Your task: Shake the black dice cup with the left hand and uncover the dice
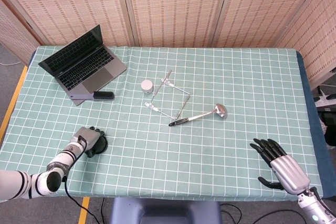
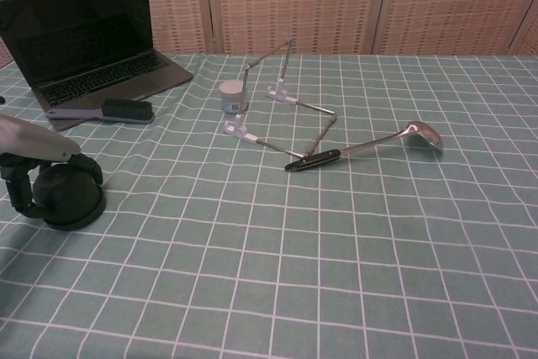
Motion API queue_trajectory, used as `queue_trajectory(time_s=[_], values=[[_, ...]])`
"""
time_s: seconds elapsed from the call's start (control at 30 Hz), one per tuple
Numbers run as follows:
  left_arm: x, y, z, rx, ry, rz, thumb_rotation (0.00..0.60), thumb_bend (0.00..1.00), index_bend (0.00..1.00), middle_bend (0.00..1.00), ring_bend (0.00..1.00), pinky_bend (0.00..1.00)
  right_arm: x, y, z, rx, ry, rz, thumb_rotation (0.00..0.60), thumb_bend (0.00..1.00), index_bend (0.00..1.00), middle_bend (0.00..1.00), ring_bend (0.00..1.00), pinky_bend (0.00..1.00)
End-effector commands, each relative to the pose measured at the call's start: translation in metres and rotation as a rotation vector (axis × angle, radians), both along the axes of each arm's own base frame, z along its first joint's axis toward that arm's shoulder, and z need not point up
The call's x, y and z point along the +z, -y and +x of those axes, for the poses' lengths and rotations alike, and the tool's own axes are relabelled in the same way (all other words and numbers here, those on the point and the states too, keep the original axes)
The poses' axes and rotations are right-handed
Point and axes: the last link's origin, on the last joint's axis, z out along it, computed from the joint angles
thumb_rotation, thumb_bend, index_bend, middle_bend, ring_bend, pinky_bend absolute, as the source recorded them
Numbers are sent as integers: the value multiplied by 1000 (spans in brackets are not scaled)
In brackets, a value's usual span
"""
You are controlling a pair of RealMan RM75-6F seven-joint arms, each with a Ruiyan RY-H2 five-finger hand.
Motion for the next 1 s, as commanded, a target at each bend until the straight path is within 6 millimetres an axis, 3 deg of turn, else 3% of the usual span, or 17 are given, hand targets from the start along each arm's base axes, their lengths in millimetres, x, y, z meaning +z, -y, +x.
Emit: queue_trajectory(time_s=[0.03,0.13,0.3,0.67,1.0], values=[[-1,1,-1,-2,-5,-7,600,371,177,139,102,294,0,0,0,-1,0,1,600,151,0,0,0,0],[-2,2,-3,-6,-9,-10,600,370,215,182,134,318,-1,1,0,-1,0,1,600,152,0,0,0,0],[-1,2,-7,-17,-35,-20,600,365,350,370,250,382,0,0,0,1,1,-4,600,152,0,0,0,0],[4,2,-11,-30,2,4,600,415,672,789,568,665,-1,-1,1,5,-1,-6,600,152,0,0,0,0],[13,8,-13,-65,47,23,600,436,785,895,657,739,-1,-2,2,5,2,-8,600,151,0,0,0,0]])
